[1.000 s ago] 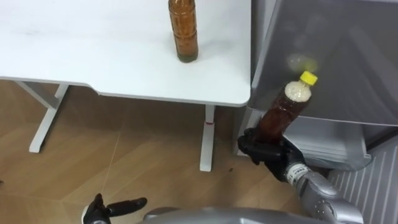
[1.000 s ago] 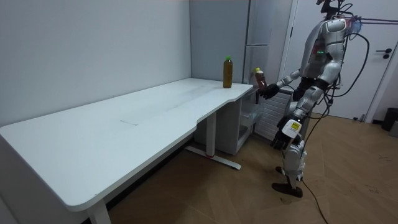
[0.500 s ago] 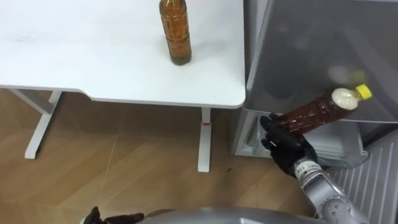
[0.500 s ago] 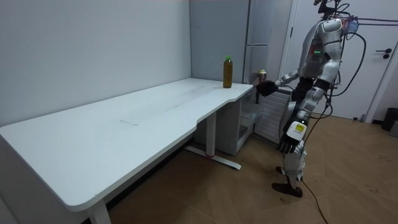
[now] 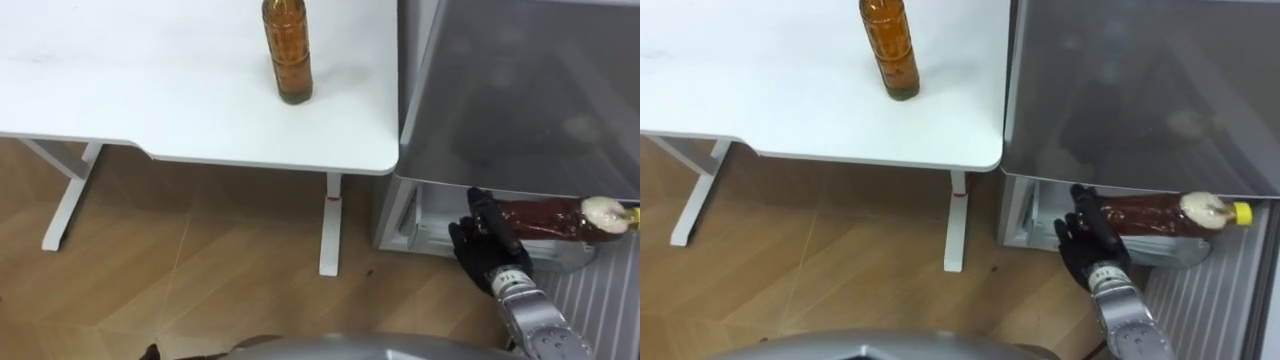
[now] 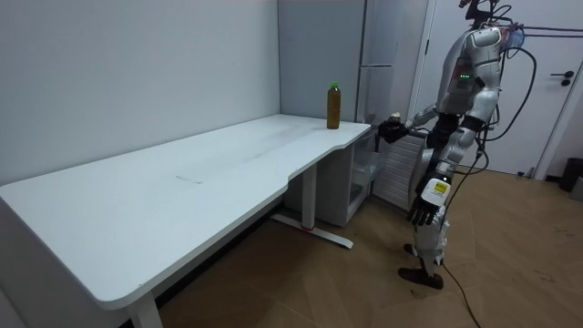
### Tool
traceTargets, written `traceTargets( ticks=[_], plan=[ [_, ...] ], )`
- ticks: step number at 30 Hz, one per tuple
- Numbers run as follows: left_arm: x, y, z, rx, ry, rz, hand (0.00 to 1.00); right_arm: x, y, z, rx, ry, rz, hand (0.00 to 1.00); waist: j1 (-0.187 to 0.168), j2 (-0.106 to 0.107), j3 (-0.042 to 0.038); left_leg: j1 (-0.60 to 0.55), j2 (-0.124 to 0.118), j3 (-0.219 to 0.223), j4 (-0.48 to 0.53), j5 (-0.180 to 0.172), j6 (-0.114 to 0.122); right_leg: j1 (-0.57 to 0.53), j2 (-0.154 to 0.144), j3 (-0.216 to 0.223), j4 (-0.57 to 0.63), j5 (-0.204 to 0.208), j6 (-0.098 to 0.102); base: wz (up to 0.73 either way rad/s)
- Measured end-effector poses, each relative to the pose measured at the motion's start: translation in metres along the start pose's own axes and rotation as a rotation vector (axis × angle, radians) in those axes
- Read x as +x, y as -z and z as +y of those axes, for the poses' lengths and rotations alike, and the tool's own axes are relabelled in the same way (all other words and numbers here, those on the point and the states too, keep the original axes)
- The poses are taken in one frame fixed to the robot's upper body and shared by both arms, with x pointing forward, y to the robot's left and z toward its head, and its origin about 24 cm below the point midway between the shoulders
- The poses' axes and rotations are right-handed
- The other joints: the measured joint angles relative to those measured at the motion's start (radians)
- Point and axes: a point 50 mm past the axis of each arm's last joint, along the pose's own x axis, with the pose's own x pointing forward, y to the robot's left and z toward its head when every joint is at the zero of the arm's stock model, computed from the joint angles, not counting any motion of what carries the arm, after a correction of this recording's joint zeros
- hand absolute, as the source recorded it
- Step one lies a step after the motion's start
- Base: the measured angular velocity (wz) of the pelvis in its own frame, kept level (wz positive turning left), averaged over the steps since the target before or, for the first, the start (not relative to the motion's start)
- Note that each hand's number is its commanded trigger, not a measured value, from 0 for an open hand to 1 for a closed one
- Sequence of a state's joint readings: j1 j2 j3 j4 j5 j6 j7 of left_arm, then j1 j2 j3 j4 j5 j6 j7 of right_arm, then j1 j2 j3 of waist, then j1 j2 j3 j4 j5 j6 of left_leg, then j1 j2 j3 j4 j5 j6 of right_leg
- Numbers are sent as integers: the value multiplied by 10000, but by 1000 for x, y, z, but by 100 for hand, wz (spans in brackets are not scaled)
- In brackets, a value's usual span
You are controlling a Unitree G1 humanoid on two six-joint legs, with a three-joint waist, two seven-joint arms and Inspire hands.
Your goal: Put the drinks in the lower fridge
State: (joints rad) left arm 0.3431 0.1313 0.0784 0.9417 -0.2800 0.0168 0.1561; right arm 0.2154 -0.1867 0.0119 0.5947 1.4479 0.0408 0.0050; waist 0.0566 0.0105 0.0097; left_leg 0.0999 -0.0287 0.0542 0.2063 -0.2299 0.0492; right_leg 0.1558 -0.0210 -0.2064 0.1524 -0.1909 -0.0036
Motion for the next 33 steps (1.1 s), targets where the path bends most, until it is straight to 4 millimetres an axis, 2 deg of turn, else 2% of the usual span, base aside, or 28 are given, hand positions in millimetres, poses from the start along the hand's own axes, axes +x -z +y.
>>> traceTargets(
  ticks=[10,23,26,29,33],
  plan=[
    [0,6,1,140,78,283,0,0,0,-6,345,94,-34,100,29,76,-6,93,11,-54,-30,-1,-2,62,13,6,-12,0,0,0],
    [-1,16,4,880,28,691,0,0,-4,-31,456,1116,-120,100,25,64,5,167,-19,-256,13,1,2,234,-28,-171,10,-1,1,3],
    [-1,16,4,1323,223,726,0,4,-8,-33,448,1326,-190,100,24,55,40,143,-33,-243,79,2,5,267,-42,-188,-4,-9,15,0],
    [0,15,3,1491,388,710,0,11,-10,-25,444,1216,-195,100,14,62,46,-35,-31,-267,152,2,5,119,-43,-198,4,-14,22,0],
    [3,4,0,1603,441,564,0,25,-18,4,351,442,-344,100,40,109,40,-620,-26,-321,353,4,7,-440,-23,-217,61,10,-8,1]
  ],
)
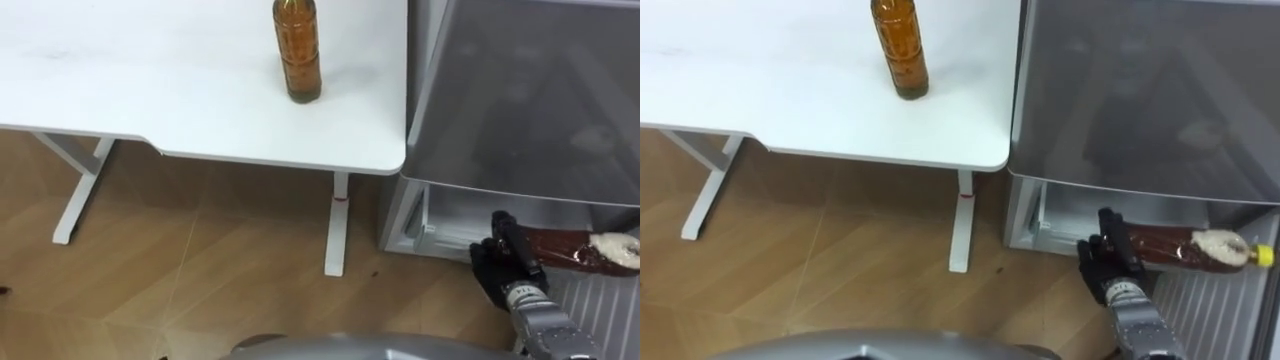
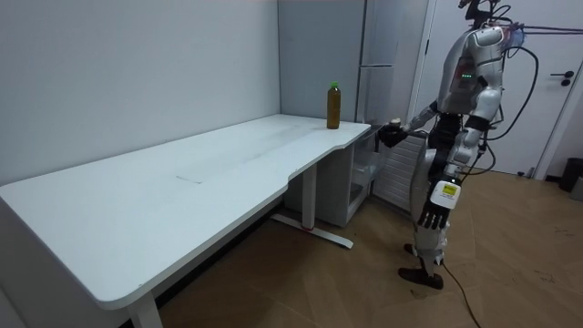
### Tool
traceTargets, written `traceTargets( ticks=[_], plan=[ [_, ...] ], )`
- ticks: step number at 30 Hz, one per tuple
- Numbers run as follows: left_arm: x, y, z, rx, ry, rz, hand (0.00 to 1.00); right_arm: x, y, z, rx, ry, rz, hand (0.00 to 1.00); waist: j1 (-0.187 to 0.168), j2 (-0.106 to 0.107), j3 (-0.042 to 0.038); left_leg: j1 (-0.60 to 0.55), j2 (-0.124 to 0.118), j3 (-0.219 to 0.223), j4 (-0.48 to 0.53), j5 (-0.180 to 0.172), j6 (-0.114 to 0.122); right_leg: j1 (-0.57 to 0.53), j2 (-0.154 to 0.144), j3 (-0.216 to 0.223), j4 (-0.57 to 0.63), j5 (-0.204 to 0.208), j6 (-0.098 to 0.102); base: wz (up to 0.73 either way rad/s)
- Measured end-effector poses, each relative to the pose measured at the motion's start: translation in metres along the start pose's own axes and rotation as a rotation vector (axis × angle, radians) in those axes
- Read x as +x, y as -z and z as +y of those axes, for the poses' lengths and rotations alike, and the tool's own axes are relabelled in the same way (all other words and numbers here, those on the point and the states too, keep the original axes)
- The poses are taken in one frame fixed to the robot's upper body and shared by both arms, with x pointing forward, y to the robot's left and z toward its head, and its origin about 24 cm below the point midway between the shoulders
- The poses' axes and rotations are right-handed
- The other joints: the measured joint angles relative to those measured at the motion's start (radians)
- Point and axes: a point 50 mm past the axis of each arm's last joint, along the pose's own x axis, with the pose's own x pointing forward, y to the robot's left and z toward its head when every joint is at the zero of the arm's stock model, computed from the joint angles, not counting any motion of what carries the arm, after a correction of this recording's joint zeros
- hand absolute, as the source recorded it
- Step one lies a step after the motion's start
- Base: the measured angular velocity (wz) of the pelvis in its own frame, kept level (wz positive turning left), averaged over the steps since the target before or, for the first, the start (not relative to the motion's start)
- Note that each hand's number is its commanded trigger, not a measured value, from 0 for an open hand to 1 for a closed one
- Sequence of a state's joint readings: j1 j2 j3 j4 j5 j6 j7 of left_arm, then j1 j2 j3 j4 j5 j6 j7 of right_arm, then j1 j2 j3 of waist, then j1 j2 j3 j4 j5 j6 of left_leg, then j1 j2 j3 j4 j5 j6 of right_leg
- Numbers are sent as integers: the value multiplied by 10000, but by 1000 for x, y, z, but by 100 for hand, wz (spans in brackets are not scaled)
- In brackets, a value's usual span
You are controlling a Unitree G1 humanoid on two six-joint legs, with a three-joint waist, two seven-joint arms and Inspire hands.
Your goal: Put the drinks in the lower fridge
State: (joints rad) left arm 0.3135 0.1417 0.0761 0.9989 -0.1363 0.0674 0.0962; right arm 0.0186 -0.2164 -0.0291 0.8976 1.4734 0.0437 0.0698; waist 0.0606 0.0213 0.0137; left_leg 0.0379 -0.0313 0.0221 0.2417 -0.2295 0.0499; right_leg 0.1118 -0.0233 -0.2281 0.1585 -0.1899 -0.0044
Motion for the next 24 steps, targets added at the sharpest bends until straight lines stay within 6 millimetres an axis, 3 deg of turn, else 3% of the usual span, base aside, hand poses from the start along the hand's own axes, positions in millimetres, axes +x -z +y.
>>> traceTargets(
  ticks=[3,10,12,16,21,24],
  plan=[
    [3,-15,5,147,-115,-326,0,7,-6,11,-77,-408,-78,100,10,30,17,-629,28,-65,347,16,2,-515,-33,-255,283,10,-26,13],
    [10,-54,-4,363,237,-987,0,23,-13,43,-66,-920,-231,100,45,15,137,-2180,185,-54,1039,46,20,-2045,-59,-266,989,126,-167,-5],
    [11,-67,-8,473,326,-1187,0,28,-19,61,-66,-1264,-386,100,125,-3,144,-2910,191,-53,1222,200,19,-2815,-89,-251,1235,239,-232,-9],
    [11,-75,-12,957,427,-1338,0,32,-28,81,7,-1636,-603,100,271,-40,186,-3798,185,-40,1333,514,0,-3738,-91,-241,1371,351,-252,0],
    [12,-82,-6,1545,269,-1473,0,35,-37,119,85,-2401,-815,100,347,-246,332,-5174,198,-48,1779,899,-80,-5251,-221,-270,2060,477,-470,0],
    [12,-90,-10,1744,340,-1641,0,35,-45,134,258,-2521,-1075,100,483,-264,354,-5785,182,-140,2026,1056,-148,-5918,-371,-445,2549,444,-543,7]
  ],
)
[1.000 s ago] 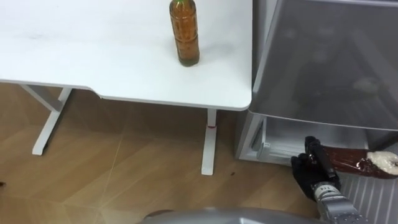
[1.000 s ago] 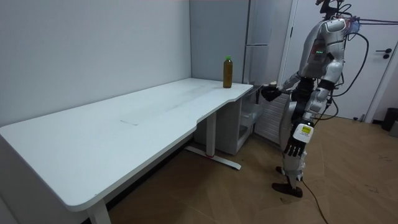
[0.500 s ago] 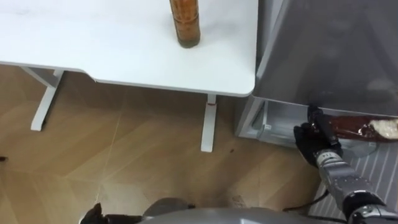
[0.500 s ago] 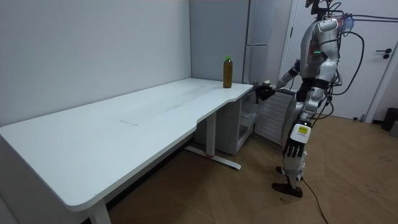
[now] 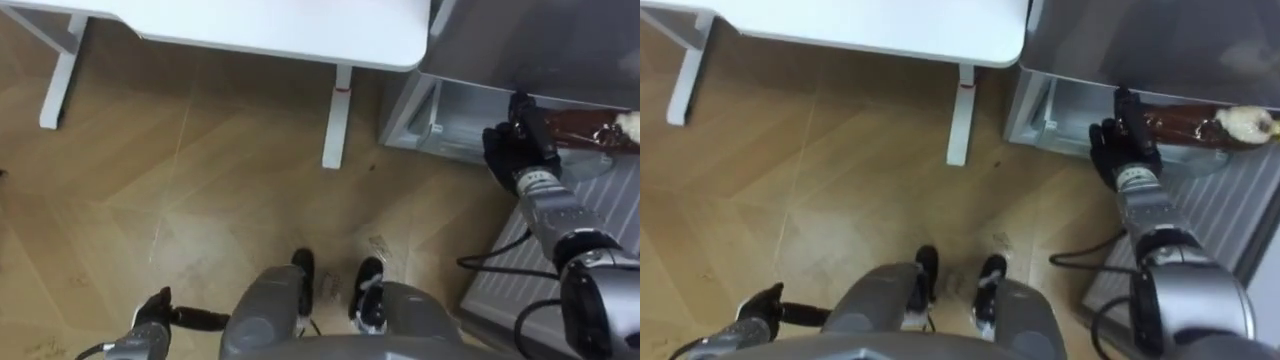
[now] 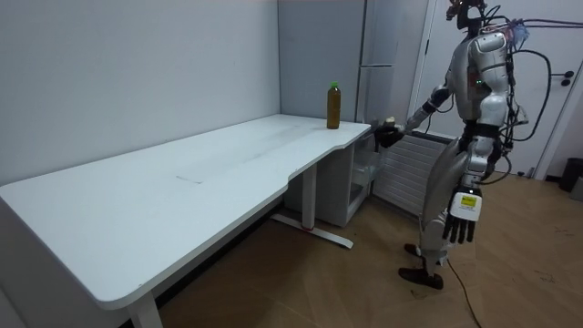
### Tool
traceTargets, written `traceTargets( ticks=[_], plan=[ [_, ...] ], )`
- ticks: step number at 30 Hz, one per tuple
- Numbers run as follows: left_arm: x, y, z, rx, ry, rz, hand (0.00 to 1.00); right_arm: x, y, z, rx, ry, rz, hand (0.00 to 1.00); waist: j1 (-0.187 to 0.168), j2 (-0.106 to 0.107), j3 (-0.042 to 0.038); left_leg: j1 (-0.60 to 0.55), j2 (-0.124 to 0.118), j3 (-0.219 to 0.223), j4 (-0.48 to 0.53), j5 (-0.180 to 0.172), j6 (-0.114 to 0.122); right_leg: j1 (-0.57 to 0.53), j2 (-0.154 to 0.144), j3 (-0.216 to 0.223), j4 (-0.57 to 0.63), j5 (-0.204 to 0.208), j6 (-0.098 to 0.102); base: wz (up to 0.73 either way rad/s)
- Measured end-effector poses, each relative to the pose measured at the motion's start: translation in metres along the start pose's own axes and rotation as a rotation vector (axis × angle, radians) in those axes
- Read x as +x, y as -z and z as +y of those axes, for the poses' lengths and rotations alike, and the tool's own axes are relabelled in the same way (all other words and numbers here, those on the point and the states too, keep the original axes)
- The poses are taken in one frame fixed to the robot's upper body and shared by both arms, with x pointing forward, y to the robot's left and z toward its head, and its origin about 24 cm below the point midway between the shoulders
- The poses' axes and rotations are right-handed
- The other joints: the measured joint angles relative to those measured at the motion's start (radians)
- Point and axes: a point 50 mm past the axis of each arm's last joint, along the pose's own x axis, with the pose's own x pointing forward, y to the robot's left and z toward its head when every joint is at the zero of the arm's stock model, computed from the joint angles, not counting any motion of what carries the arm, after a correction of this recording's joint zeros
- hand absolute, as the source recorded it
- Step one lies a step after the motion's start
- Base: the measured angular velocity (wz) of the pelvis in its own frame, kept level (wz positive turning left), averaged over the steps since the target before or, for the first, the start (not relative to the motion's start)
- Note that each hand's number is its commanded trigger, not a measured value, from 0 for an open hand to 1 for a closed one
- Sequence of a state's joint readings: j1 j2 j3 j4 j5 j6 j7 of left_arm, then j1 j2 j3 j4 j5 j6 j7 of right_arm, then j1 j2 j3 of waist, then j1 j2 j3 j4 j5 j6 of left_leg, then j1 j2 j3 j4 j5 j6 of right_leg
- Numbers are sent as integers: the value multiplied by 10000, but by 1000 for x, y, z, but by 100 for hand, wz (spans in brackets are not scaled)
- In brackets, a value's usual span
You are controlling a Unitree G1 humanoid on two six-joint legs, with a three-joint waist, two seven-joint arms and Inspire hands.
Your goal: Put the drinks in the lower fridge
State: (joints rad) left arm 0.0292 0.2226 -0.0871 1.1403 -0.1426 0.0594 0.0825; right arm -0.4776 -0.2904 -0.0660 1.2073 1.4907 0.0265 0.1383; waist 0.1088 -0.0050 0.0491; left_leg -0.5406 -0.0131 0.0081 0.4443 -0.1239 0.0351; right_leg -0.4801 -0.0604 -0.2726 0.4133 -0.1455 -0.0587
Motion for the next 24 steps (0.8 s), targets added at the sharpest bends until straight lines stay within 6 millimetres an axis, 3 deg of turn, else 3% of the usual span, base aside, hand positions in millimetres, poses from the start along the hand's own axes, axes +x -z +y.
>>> traceTargets(
  ticks=[8,11,17,20,24],
  plan=[
    [1,-15,-6,596,182,-401,0,6,-12,19,50,768,-319,100,867,-28,67,-1005,-38,-267,-274,685,-152,-1089,-181,-413,231,186,-270,15],
    [1,-14,-6,595,83,-350,0,7,-14,23,550,958,-415,100,915,-68,78,-1305,-163,-297,-402,846,-201,-1513,-473,-632,641,131,-340,34],
    [2,-18,-4,554,-68,-517,0,12,-14,50,1232,805,-268,100,921,-189,115,-1594,-213,-142,-282,911,-228,-1982,-751,-730,1261,-109,-410,4],
    [3,-28,-1,562,-146,-846,0,13,-13,53,1336,746,-149,100,921,-349,208,-1631,-221,-144,-254,881,-246,-2052,-773,-726,1367,-177,-489,5],
    [3,-31,-1,570,-197,-926,0,13,-14,56,1389,752,-150,100,908,-370,220,-1725,-187,-137,43,706,-209,-2066,-762,-723,1492,-270,-519,0]
  ],
)
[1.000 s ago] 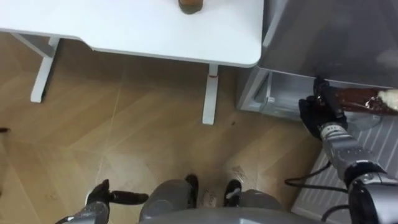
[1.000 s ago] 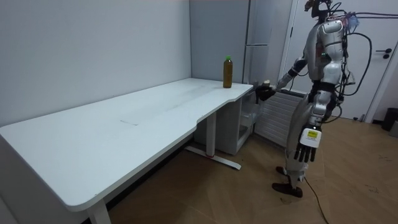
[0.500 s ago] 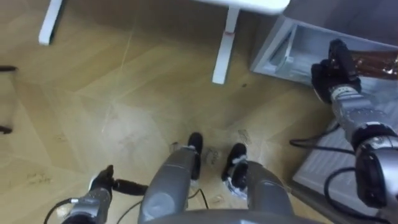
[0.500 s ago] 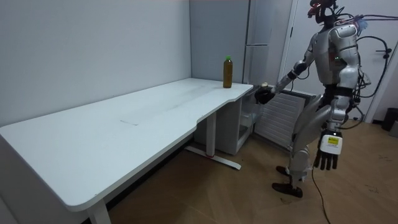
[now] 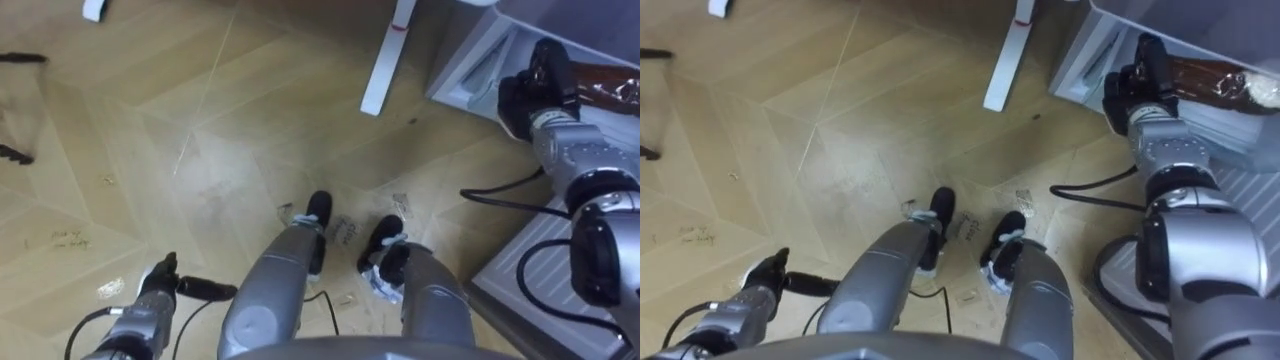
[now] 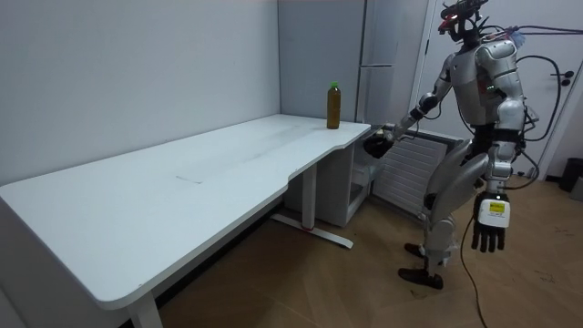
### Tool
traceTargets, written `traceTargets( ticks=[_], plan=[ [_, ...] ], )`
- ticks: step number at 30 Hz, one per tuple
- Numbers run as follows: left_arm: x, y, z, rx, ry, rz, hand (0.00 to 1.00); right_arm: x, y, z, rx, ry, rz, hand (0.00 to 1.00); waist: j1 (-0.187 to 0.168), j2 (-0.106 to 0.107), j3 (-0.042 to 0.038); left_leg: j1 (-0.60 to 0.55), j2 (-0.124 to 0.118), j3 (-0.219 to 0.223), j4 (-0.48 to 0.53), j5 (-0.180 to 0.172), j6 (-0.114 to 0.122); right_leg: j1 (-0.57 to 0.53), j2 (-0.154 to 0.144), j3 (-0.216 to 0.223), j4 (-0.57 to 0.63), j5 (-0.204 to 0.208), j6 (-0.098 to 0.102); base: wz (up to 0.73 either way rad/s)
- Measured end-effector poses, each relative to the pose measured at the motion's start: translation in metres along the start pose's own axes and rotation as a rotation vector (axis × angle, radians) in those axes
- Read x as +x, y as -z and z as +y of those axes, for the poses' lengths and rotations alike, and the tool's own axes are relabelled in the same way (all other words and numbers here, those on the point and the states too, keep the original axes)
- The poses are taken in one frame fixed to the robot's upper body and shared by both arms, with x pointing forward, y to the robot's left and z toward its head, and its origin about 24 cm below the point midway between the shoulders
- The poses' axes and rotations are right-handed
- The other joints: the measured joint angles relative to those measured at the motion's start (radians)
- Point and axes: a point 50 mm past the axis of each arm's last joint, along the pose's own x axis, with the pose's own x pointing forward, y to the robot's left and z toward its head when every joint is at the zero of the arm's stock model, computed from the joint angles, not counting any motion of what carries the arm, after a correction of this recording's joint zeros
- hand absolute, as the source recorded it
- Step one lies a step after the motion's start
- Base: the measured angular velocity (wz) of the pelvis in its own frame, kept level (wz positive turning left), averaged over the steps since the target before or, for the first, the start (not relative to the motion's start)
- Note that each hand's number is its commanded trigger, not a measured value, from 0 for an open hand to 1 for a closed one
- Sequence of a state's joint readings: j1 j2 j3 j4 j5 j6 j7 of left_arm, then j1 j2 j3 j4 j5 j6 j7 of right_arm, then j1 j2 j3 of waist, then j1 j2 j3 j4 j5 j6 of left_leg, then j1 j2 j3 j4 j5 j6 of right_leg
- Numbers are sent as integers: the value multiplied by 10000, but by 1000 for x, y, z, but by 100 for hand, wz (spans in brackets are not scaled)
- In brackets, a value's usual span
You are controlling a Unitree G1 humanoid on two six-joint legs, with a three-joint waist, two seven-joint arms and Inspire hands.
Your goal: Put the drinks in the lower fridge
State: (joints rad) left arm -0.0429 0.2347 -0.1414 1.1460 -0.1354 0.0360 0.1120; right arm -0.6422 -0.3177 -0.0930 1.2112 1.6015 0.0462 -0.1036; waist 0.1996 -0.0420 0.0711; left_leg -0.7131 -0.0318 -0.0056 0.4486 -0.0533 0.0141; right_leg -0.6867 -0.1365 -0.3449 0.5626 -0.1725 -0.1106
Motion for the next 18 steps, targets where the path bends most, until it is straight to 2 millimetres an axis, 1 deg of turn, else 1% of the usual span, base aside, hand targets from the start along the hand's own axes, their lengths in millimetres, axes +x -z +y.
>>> traceTargets(
  ticks=[1,2,3,4,10,16,18],
  plan=[
    [0,0,0,-1,-64,-5,0,0,0,0,11,4,1,100,6,0,0,-7,1,6,24,-19,15,0,0,2,5,-12,4,0],
    [0,0,1,0,-96,-4,0,0,0,0,9,4,1,90,9,0,0,-10,-2,7,26,-25,22,0,-3,2,13,-23,11,0],
    [0,0,1,5,-155,0,0,0,0,0,4,8,0,19,8,-2,-1,-6,-18,5,23,-31,30,0,-18,3,40,-50,24,0],
    [0,0,1,8,-169,1,0,0,0,0,4,3,0,0,11,-4,-3,-3,-25,5,23,-32,34,0,-27,3,54,-62,27,4],
    [0,0,1,45,-151,6,0,0,0,4,-35,-76,-12,0,60,-3,-6,4,-24,7,19,-33,36,6,-28,-1,74,-99,34,2],
    [0,0,-1,178,-90,-10,0,0,-6,5,-476,-173,-161,0,88,-22,-20,51,-16,19,41,-36,33,67,-28,-5,73,-110,37,0],
    [0,0,-1,177,-89,-17,0,0,-9,6,-614,-169,-236,0,162,-22,-21,50,-6,28,69,-40,27,70,-27,-6,85,-107,42,0]
  ],
)
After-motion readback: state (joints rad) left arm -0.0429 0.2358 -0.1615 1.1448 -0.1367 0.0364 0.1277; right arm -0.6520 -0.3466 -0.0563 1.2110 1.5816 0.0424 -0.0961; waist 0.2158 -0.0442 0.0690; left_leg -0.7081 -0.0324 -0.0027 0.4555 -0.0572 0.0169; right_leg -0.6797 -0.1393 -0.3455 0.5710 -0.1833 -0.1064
